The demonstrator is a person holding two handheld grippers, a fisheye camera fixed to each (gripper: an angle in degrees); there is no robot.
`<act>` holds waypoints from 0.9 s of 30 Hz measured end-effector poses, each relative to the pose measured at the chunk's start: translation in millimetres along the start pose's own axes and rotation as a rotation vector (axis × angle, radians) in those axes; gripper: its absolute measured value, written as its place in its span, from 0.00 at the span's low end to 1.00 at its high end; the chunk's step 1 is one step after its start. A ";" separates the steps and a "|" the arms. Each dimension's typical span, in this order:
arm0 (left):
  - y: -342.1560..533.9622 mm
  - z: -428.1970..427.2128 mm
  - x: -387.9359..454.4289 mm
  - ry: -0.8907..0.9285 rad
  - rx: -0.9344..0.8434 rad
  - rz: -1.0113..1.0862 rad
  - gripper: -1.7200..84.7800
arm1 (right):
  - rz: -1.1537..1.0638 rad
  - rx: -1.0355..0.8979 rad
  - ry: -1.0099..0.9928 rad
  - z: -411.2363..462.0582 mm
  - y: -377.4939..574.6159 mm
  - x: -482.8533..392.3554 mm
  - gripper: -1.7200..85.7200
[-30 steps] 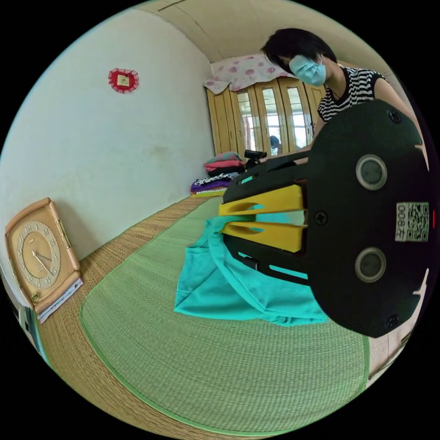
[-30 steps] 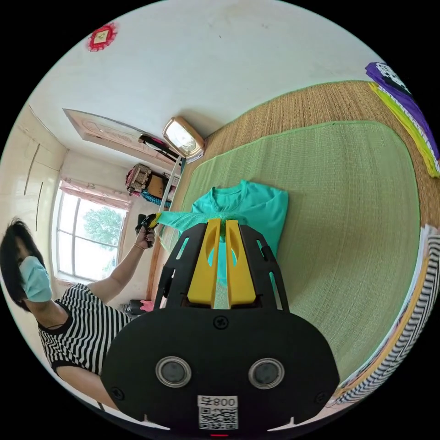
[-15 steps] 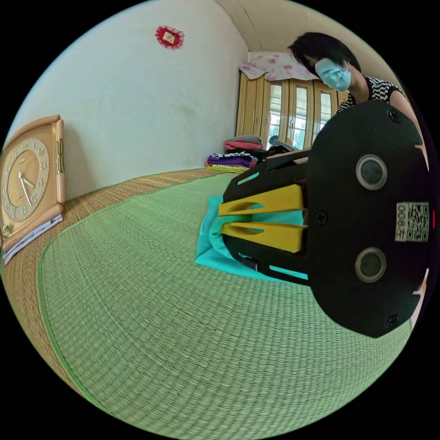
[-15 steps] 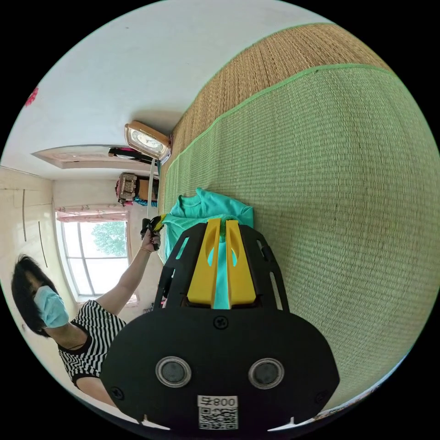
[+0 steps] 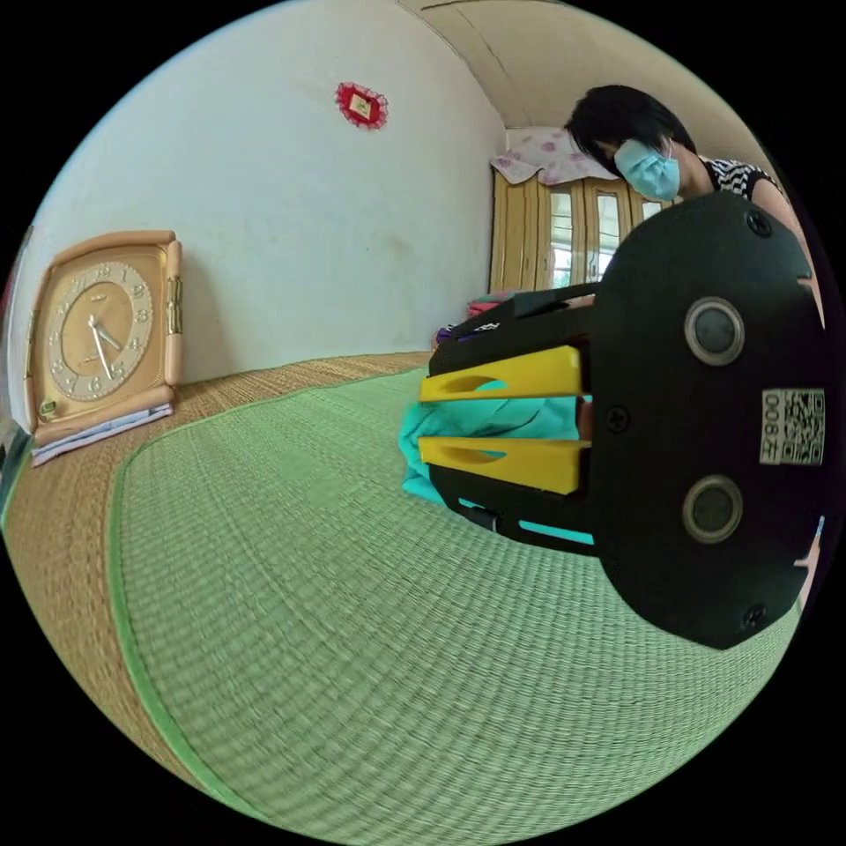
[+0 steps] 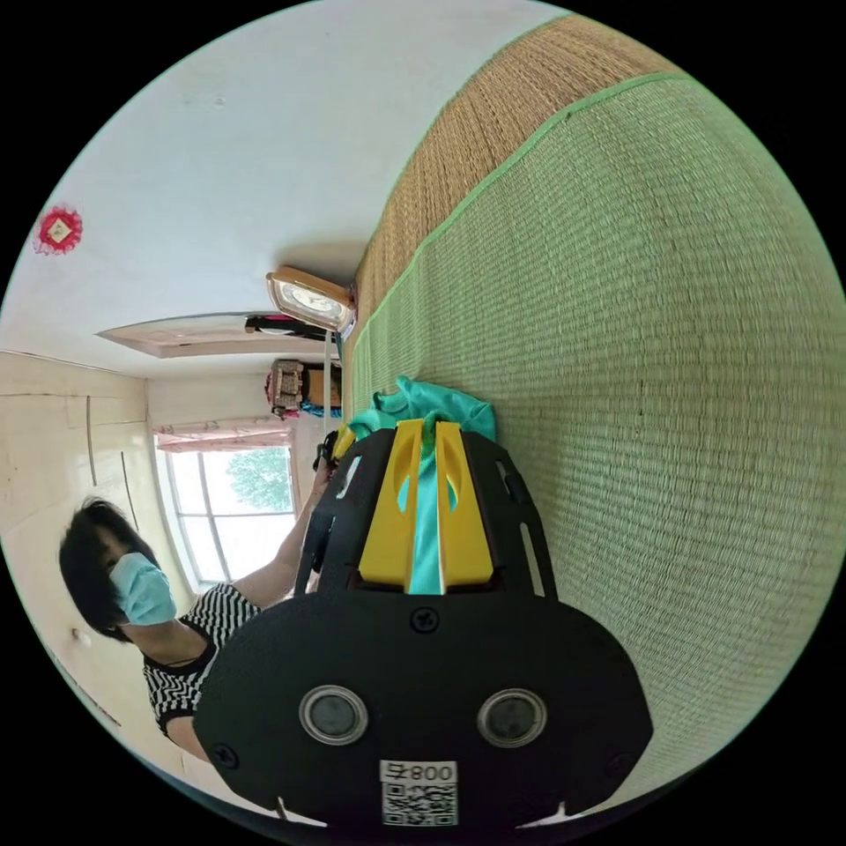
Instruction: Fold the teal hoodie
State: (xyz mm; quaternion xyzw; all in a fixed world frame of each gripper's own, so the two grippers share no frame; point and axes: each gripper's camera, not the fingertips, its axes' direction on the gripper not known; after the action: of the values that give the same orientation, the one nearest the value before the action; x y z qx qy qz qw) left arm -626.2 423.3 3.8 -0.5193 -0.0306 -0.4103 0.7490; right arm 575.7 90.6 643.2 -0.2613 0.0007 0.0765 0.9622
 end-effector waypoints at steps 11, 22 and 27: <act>25.1 95.0 53.0 -0.097 -0.232 0.236 0.12 | -0.277 -0.002 0.199 84.3 50.2 -91.6 0.07; 4.8 162.7 58.9 -0.109 -0.278 0.187 0.12 | -0.864 -0.201 1.008 275.7 119.9 -188.3 0.10; -5.0 178.6 59.7 -0.091 -0.255 0.169 0.06 | -0.987 -0.231 1.129 323.0 134.9 -190.5 0.09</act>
State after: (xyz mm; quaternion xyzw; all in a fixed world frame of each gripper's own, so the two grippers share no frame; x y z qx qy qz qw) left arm -522.0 531.3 117.7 -0.6290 0.0315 -0.3224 0.7067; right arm 355.1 340.1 862.2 -0.3299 0.3681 -0.5089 0.7048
